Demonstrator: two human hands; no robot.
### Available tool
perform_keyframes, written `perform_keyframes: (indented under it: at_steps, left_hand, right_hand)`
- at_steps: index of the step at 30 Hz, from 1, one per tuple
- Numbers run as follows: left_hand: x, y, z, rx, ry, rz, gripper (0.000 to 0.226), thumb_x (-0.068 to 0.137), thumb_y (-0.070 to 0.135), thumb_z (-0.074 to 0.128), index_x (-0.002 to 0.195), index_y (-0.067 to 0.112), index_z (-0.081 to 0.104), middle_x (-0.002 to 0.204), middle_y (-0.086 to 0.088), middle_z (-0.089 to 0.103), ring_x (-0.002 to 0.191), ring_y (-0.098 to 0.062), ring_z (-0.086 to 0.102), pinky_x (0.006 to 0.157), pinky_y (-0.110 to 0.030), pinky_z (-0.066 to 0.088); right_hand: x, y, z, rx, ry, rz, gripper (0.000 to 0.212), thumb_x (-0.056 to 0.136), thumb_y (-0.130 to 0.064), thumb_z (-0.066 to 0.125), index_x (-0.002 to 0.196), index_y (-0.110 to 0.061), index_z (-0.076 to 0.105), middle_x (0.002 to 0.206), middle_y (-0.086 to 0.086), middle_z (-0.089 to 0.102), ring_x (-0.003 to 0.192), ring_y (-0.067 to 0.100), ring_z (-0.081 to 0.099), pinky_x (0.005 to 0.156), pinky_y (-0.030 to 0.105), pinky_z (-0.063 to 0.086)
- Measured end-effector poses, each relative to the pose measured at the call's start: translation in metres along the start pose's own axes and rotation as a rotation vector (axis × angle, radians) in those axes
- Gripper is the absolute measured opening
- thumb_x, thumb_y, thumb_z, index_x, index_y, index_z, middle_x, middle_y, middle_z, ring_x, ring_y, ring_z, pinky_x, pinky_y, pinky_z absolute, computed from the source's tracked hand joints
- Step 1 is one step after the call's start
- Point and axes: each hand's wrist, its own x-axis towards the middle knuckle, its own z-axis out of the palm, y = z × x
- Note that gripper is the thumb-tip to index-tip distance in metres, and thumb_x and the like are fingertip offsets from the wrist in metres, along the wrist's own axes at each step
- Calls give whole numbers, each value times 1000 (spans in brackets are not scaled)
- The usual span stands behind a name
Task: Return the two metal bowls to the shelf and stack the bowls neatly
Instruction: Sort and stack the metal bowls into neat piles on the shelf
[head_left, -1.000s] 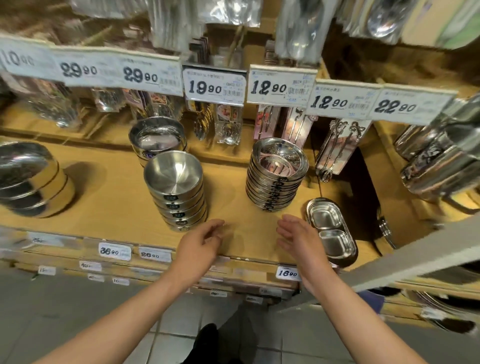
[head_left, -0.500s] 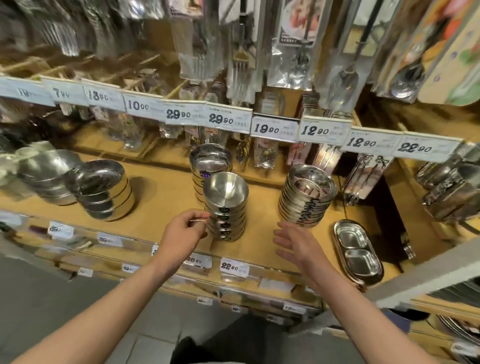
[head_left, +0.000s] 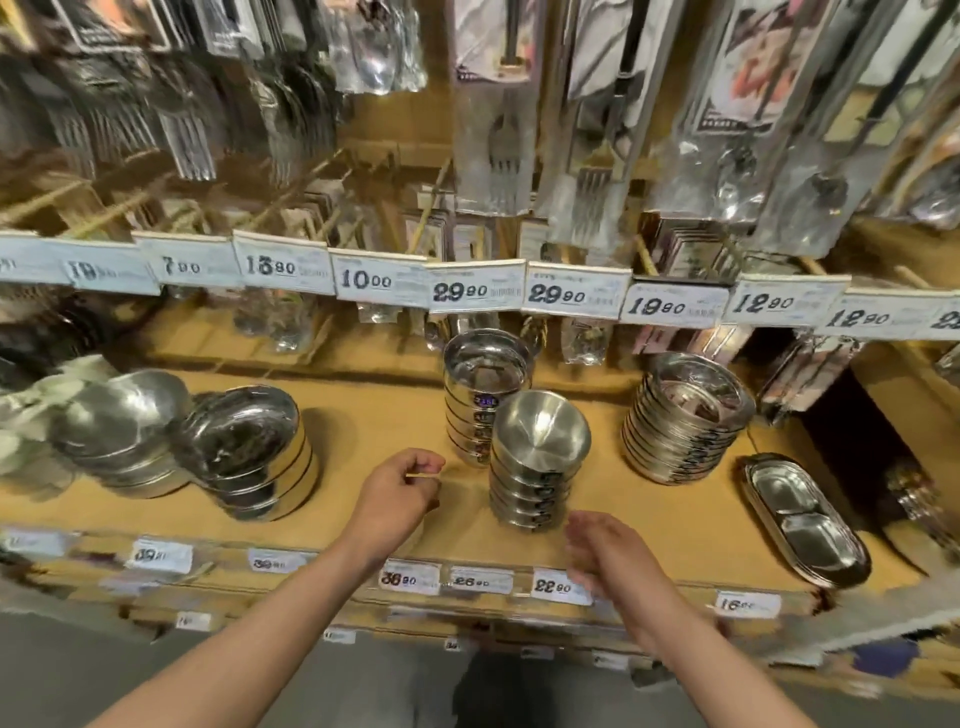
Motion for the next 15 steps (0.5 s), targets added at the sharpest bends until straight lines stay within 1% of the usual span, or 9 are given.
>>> perform_keyframes:
  at_steps: [1, 4, 5, 7, 9, 10, 12, 14, 15]
  left_hand:
    - [4, -1, -2, 3, -17, -2, 27, 91, -7, 55, 95, 16, 69, 89, -1, 65, 82, -19, 61, 88, -47, 56]
    - [11, -3, -6, 39, -61, 9, 26, 89, -5, 57, 94, 17, 69, 85, 1, 66, 80, -19, 60, 82, -42, 56]
    - [10, -5, -6, 41, -74, 9, 26, 89, -4, 57, 94, 19, 70, 85, 1, 66, 79, -18, 60, 81, -42, 56]
    - [8, -8, -6, 19, -92, 4, 28, 89, -4, 58, 94, 21, 70, 87, 1, 66, 79, -17, 60, 80, -41, 56]
    - [5, -11, -4, 2, -112, -6, 28, 90, -4, 59, 97, 21, 69, 94, 0, 66, 81, -16, 60, 81, -39, 56]
    - [4, -13, -1, 0, -131, -13, 29, 91, -4, 60, 101, 22, 69, 100, -1, 66, 82, -16, 60, 82, -38, 56]
    - [2, -14, 8, -8, -181, -35, 36, 91, -4, 61, 116, 21, 65, 115, -1, 63, 90, -15, 61, 87, -36, 56]
    - [2, -13, 20, 2, -238, -33, 48, 90, -2, 65, 130, 24, 57, 124, 2, 59, 98, -13, 60, 88, -33, 55]
    - [4, -12, 27, 23, -270, -17, 53, 90, 2, 67, 133, 29, 52, 123, 9, 58, 101, -9, 59, 86, -28, 55]
  right_hand:
    - [-1, 4, 4, 16, 10, 5, 24, 102, -19, 53, 121, -12, 65, 115, 7, 71, 104, 17, 66, 79, 30, 57]
    - [-9, 15, 15, 58, 29, 21, 22, 102, -18, 53, 118, -13, 67, 117, 6, 71, 110, 17, 67, 87, 34, 59]
    - [-12, 18, 17, 66, 35, 26, 22, 103, -18, 53, 119, -14, 67, 117, 7, 71, 110, 17, 67, 87, 34, 59]
    - [-17, 20, 20, 83, 59, 19, 22, 103, -18, 52, 119, -15, 67, 117, 7, 72, 109, 17, 67, 83, 31, 59]
    - [-18, 18, 18, 105, 88, -2, 22, 104, -17, 51, 118, -16, 68, 117, 7, 71, 110, 18, 67, 79, 29, 59]
    - [-17, 16, 16, 116, 104, -11, 22, 104, -17, 50, 118, -17, 67, 118, 7, 71, 111, 18, 66, 76, 28, 58]
    - [-14, 11, 12, 146, 121, -11, 23, 104, -20, 49, 123, -20, 63, 121, 5, 69, 113, 19, 64, 73, 27, 56]
    - [-6, 7, 10, 176, 104, -19, 31, 105, -24, 50, 135, -27, 55, 132, 2, 64, 120, 19, 61, 77, 29, 58]
    - [0, 6, 10, 182, 94, -28, 39, 105, -26, 50, 143, -30, 49, 139, 1, 60, 124, 20, 59, 83, 32, 59]
